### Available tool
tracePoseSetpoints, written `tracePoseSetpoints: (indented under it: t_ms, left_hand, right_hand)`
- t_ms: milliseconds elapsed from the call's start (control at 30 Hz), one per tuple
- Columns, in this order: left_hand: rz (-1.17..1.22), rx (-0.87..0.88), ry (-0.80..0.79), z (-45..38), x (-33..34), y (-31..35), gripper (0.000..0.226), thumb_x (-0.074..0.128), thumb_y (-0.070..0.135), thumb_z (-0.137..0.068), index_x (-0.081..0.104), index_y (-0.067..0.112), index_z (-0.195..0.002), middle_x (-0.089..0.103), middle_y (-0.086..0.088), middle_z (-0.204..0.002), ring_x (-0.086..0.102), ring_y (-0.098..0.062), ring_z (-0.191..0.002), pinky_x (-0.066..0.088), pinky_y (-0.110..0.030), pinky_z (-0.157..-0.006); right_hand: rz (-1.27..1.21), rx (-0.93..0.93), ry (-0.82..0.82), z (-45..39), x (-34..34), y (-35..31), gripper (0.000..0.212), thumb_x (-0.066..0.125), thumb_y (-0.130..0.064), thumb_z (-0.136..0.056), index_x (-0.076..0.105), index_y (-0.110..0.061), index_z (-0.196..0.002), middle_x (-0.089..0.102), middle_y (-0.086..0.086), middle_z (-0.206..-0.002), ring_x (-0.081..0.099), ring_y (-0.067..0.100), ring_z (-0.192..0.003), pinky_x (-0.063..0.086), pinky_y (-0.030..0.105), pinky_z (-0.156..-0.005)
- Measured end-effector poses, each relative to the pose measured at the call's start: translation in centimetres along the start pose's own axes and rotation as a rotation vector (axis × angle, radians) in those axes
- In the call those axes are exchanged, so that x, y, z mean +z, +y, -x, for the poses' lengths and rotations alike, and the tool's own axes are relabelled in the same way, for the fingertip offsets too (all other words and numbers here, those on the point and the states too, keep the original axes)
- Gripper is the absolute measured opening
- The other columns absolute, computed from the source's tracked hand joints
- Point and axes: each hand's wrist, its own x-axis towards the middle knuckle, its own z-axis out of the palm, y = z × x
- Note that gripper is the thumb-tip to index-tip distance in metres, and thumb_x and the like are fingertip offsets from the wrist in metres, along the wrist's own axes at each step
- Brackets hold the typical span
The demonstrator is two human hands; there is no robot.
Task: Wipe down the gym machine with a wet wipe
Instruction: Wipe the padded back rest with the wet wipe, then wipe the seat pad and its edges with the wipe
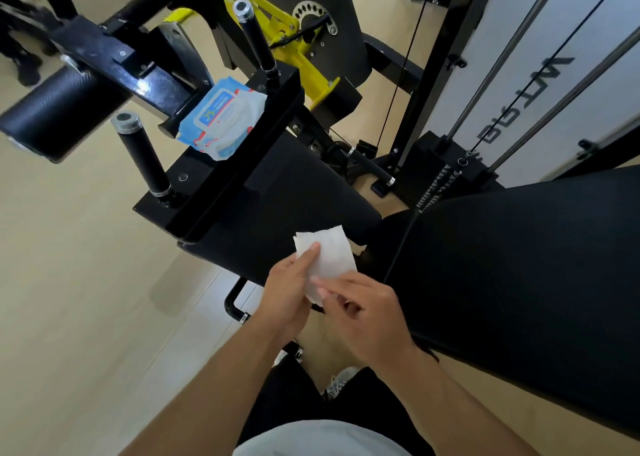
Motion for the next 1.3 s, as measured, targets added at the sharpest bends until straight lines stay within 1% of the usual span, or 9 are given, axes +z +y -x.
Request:
tracePoseSetpoints:
  t_ms: [67, 167, 267, 600, 700, 833, 967, 1167, 1300]
  left_hand:
    - [0.014, 0.012, 0.015, -0.2, 0.0, 0.0, 0.033, 0.056, 0.027, -0.102, 0.068, -0.001, -0.113, 0.075, -0.016, -0.104, 0.073, -0.032, -0.094, 0.058, -0.039, -0.082]
    - [0.075, -0.015, 0.037, -0.8, 0.3, 0.1, 0.032, 0.055, 0.024, -0.103, 0.063, 0.006, -0.128, 0.073, -0.015, -0.119, 0.071, -0.033, -0.109, 0.058, -0.045, -0.088]
    - [0.17, -0.039, 0.056, -2.0, 0.2, 0.4, 0.028, 0.058, 0.018, -0.1, 0.063, 0.007, -0.125, 0.073, -0.013, -0.119, 0.071, -0.03, -0.11, 0.059, -0.044, -0.086]
    - [-0.113, -0.031, 0.065, -10.2, -3.8, 2.3, 0.026, 0.071, 0.026, -0.093, 0.071, 0.007, -0.111, 0.075, -0.012, -0.108, 0.072, -0.028, -0.103, 0.06, -0.044, -0.089]
    - [-0.155, -0.036, 0.085, -13.7, -4.7, 2.6, 0.024, 0.071, 0.025, -0.093, 0.07, 0.01, -0.111, 0.075, -0.01, -0.105, 0.073, -0.026, -0.102, 0.06, -0.046, -0.089]
    - [-0.206, 0.016, 0.222, -19.2, -4.4, 2.7, 0.009, 0.069, 0.017, -0.095, 0.072, 0.012, -0.101, 0.075, -0.002, -0.09, 0.073, -0.009, -0.08, 0.062, -0.029, -0.072]
    - [-0.302, 0.072, 0.219, -24.9, -2.6, 1.8, 0.005, 0.066, 0.018, -0.097, 0.071, 0.017, -0.099, 0.074, -0.003, -0.096, 0.073, -0.013, -0.088, 0.061, -0.026, -0.07]
    - [-0.741, 0.268, 0.019, -35.2, -0.1, -0.6, 0.026, 0.068, 0.025, -0.095, 0.062, 0.036, -0.118, 0.066, 0.019, -0.112, 0.06, 0.009, -0.104, 0.051, -0.019, -0.094]
    - [-1.021, 0.405, -0.035, -41.1, 0.4, -0.8, 0.048, 0.066, 0.028, -0.096, 0.049, 0.037, -0.14, 0.049, 0.027, -0.133, 0.044, 0.009, -0.123, 0.036, -0.019, -0.105]
  right_hand:
    - [-0.139, 0.305, 0.143, -0.2, -0.5, -0.3, 0.037, 0.078, -0.034, -0.086, 0.068, -0.029, -0.121, 0.066, -0.015, -0.098, 0.065, 0.003, -0.085, 0.053, 0.015, -0.069]
    - [-0.452, 0.851, -0.053, -1.4, -0.1, 0.0, 0.054, 0.084, -0.045, -0.077, 0.064, -0.035, -0.125, 0.072, -0.015, -0.106, 0.069, 0.003, -0.098, 0.058, 0.028, -0.088]
    - [-0.594, 0.958, 0.029, -2.2, 1.1, 1.0, 0.026, 0.081, -0.031, -0.085, 0.075, -0.026, -0.11, 0.078, -0.006, -0.101, 0.073, 0.013, -0.1, 0.059, 0.036, -0.09]
    - [-1.213, 1.263, 0.259, -9.3, 4.3, 3.2, 0.031, 0.071, -0.016, -0.093, 0.066, -0.006, -0.122, 0.076, 0.012, -0.112, 0.074, 0.023, -0.103, 0.059, 0.034, -0.083]
    - [-1.164, 1.294, 0.299, -11.9, 5.7, 5.5, 0.03, 0.07, -0.013, -0.094, 0.065, -0.003, -0.122, 0.077, 0.013, -0.108, 0.075, 0.025, -0.1, 0.061, 0.036, -0.079]
    - [-1.018, 1.265, 0.362, -15.2, 6.9, 10.4, 0.027, 0.064, -0.011, -0.098, 0.063, -0.003, -0.124, 0.077, 0.013, -0.109, 0.074, 0.027, -0.102, 0.061, 0.038, -0.079]
    - [-0.877, 1.295, 0.431, -19.4, 6.5, 16.8, 0.027, 0.063, -0.012, -0.099, 0.063, -0.002, -0.124, 0.076, 0.013, -0.11, 0.073, 0.028, -0.101, 0.06, 0.037, -0.077]
    - [-0.662, 1.282, 0.586, -27.6, 6.1, 28.2, 0.015, 0.065, -0.022, -0.099, 0.065, -0.014, -0.112, 0.072, 0.005, -0.1, 0.069, 0.02, -0.087, 0.058, 0.033, -0.07]
    - [-0.118, 1.029, 0.678, -32.9, 4.9, 33.9, 0.026, 0.058, -0.033, -0.102, 0.072, -0.011, -0.109, 0.072, 0.001, -0.099, 0.065, 0.012, -0.08, 0.042, 0.022, -0.056]
